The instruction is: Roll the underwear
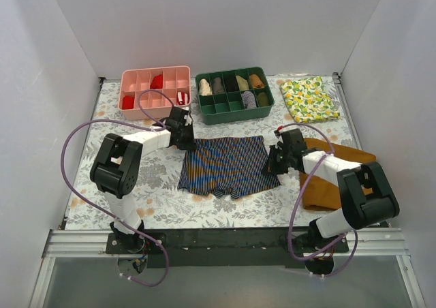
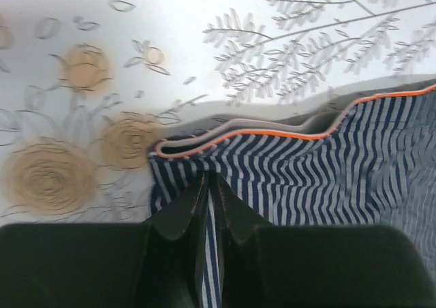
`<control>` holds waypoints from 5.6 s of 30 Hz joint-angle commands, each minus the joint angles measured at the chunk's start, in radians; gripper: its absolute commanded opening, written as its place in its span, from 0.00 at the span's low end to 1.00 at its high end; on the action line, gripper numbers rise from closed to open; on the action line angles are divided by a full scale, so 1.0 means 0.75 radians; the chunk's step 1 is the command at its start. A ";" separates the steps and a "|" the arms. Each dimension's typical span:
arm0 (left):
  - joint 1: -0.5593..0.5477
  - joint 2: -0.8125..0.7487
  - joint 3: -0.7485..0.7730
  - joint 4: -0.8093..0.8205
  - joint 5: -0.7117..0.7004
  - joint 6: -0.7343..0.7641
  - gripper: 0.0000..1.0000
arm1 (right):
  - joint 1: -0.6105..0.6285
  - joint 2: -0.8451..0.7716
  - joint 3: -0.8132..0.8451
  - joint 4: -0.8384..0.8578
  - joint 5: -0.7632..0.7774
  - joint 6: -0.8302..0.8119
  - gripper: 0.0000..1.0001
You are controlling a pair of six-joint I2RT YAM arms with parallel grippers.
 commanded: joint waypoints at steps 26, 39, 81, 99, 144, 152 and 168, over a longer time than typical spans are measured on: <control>-0.089 -0.577 -0.403 -0.120 0.256 -0.313 0.31 | 0.252 -0.183 0.028 -0.012 -0.075 0.020 0.04; -0.122 -0.927 -0.620 -0.118 0.053 -0.471 0.28 | 0.350 -0.192 -0.011 -0.008 -0.075 0.065 0.02; -0.122 -0.948 -0.510 -0.509 -0.287 -0.477 0.42 | 0.354 -0.214 0.008 -0.157 0.101 -0.016 0.01; -0.169 -0.708 -0.623 -0.065 0.164 -0.448 0.43 | 0.430 -0.026 0.057 0.080 -0.028 0.096 0.01; -0.188 -0.968 -0.872 -0.003 -0.074 -0.516 0.49 | 0.422 -0.052 0.000 -0.179 0.264 0.098 0.01; -0.190 -0.919 -0.821 -0.134 -0.217 -0.526 0.24 | 0.420 -0.052 0.000 -0.177 0.262 0.100 0.01; -0.190 -0.890 -0.704 -0.337 -0.309 -0.491 0.00 | 0.420 -0.056 -0.007 -0.184 0.266 0.100 0.01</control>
